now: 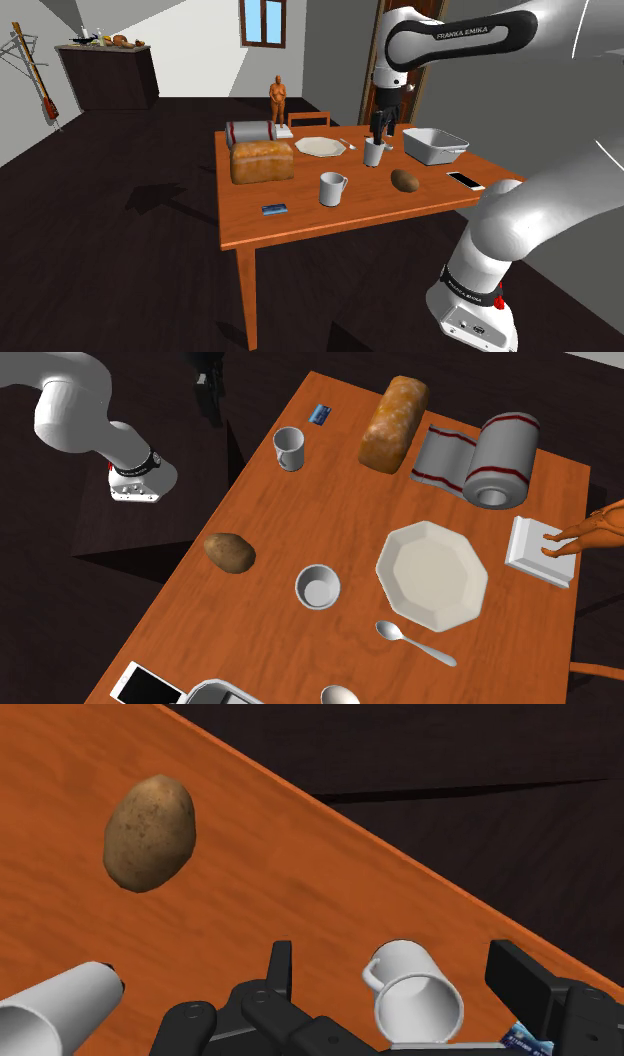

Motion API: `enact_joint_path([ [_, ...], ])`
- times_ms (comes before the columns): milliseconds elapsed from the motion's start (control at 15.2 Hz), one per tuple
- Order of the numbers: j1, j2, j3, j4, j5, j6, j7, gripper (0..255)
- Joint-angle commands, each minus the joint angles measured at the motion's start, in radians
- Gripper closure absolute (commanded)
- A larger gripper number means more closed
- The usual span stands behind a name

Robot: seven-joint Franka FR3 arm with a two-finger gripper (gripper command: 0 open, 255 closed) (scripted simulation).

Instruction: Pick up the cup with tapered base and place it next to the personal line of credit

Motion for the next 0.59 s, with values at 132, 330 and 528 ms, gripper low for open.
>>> enact_joint_path([
  [132, -0.023, 0.102, -0.074, 0.03, -0.027, 0.091, -0.073, 0],
  [330, -0.036, 0.189, -0.124, 0.068, -0.031, 0.152, -0.125, 0],
  [528, -0.046, 0.283, -0.172, 0.118, -0.023, 0.208, -0.18, 0],
])
